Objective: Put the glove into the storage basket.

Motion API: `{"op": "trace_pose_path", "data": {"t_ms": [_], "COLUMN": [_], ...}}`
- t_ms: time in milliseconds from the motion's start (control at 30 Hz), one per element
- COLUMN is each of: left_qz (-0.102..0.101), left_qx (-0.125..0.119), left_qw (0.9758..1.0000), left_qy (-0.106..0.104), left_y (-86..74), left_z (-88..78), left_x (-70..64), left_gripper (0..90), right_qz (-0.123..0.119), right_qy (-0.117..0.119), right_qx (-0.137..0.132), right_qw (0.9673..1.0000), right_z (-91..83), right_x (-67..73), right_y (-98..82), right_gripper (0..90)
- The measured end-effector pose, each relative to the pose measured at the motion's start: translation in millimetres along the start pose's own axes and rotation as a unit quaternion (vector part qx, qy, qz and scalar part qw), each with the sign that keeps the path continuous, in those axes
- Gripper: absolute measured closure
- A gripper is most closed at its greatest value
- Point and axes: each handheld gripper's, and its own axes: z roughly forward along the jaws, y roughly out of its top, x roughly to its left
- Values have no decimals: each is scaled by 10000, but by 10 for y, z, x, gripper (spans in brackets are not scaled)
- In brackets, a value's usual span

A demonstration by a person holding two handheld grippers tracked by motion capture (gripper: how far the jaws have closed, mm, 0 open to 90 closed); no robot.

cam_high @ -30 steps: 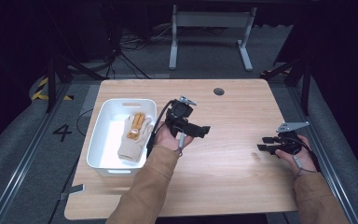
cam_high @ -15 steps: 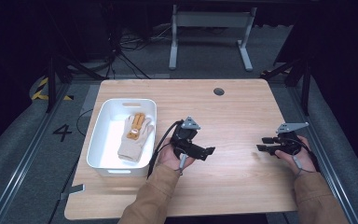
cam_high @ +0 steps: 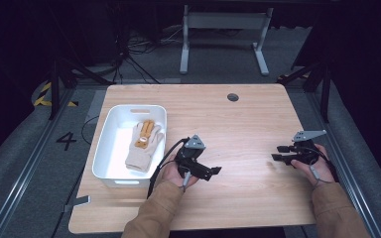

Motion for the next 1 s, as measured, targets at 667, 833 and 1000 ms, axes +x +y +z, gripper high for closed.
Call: {"op": "trace_pose_path", "data": {"t_ms": [667,833,1000], "left_qz": [432,596,576], "left_qx": [1161,1416,1430], "left_qw": [9915,9869,9868], "left_qy": [384,485,488], "left_y": [-99,-110,-109], "left_z": [297,343,344], "left_x": [-59,-79,-83], "left_gripper": [42,43,43], "right_qz": [-156,-157,-129], "right_qy": [60,55,63], "right_qx": [157,145,147], "right_qw": [9997,9998,9998], "right_z": [98,99,97], "right_x": [47,42,41], "right_y": [-10,-10,-12], "right_gripper": [518,517,517]}}
